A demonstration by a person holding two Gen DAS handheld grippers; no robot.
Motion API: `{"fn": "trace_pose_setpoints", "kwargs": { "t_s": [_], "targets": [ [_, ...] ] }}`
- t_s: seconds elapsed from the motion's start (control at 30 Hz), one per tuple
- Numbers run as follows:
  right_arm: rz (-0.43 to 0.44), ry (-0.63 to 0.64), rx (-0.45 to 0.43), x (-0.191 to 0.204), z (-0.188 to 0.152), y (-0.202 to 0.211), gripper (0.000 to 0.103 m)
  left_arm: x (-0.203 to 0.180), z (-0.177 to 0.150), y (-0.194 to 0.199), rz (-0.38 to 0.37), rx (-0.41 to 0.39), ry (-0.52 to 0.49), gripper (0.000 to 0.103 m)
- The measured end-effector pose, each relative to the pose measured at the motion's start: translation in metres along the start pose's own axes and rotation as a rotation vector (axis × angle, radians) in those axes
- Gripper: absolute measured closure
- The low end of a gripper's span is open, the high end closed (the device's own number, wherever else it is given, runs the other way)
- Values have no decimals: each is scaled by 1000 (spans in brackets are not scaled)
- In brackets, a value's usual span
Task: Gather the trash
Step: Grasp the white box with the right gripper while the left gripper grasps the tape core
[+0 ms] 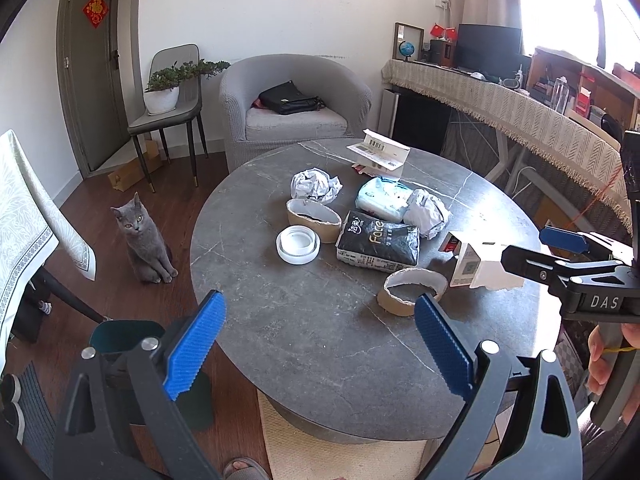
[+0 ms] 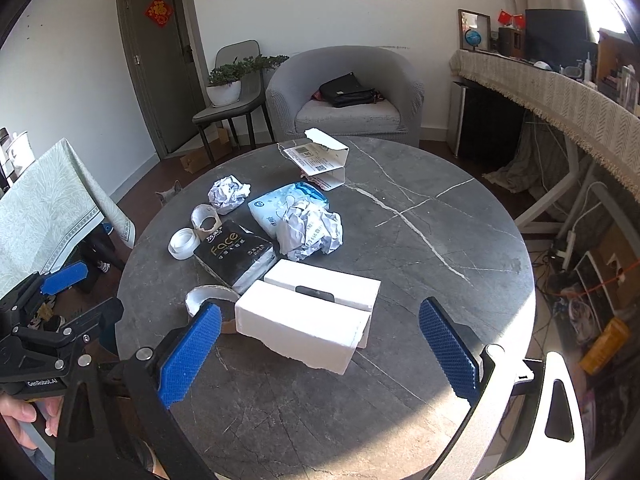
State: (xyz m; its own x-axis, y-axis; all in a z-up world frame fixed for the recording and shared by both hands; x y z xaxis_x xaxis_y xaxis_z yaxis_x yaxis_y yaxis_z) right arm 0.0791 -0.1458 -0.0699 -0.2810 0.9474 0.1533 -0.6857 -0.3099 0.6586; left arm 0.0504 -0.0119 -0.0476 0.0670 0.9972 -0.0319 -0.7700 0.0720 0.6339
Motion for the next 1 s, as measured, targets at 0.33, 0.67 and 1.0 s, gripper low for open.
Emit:
{"fn": "trace_pose_setpoints", "kwargs": {
  "t_s": [0.33,0.67,1.0],
  "targets": [
    [-110,-66,71,0,-5,-38,6,3,-2,1,-67,-7,-15,21],
    [-35,-139,71,-3,2,-47,22,-11,-13,-9,-151,14,-34,24],
    [-1,-168,-7,-27,17,-18,22,-44,-17,-31,-162,74,-49,24]
  ]
}}
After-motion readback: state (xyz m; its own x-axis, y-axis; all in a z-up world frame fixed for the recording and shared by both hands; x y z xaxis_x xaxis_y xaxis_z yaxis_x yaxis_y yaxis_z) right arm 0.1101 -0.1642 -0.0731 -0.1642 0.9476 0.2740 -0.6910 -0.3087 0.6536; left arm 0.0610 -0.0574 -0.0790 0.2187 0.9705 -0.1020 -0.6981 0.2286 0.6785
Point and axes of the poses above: each gripper's, at about its wrist camera, not at the fingertips, and y roughly against the way its jaws point, x to its left, z to its top, the point moved 7 cm from there along -y, roughly the way its jaws point, and after that the axes turned 1 degree about -y, right-handed, at the moved point
